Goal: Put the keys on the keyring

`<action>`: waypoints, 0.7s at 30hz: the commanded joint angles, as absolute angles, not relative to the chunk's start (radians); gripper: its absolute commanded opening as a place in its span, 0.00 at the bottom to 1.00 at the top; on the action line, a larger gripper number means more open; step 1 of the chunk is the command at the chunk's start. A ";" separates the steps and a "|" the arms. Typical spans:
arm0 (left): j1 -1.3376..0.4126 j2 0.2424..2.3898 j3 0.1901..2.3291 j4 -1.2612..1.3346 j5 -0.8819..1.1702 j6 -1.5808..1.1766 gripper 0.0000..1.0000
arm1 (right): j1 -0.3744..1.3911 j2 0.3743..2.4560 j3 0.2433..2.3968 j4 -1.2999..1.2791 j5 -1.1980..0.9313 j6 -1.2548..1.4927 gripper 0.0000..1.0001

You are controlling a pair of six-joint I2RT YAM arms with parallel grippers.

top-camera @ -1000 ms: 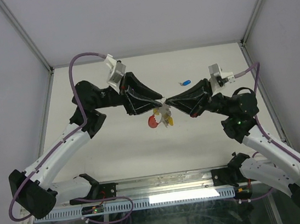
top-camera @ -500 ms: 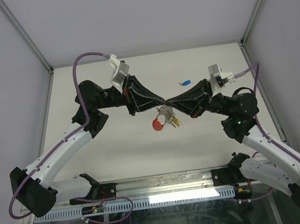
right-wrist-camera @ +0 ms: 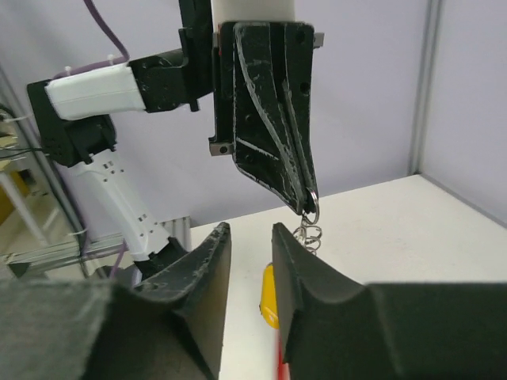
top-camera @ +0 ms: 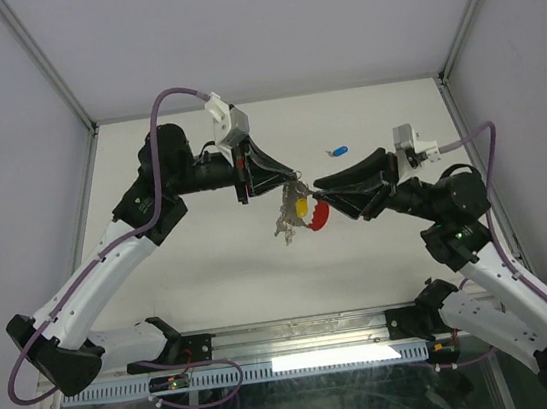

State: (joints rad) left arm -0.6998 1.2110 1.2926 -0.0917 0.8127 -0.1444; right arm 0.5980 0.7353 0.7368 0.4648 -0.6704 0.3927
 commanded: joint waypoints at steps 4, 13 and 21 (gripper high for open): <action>-0.717 1.243 1.394 -0.473 0.554 0.093 0.00 | 0.597 0.611 0.774 0.219 -0.487 0.223 0.37; -0.830 1.462 1.539 -0.777 0.137 0.129 0.00 | 0.598 0.586 0.733 0.142 -0.419 0.199 0.43; -0.910 1.585 1.651 -0.921 -0.137 0.130 0.00 | 0.597 0.586 0.684 0.125 -0.395 0.200 0.44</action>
State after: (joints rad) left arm -0.8997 1.6001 1.5562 -0.8478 0.0219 0.1177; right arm 0.5980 0.5903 0.6968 0.1215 -0.4313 0.2150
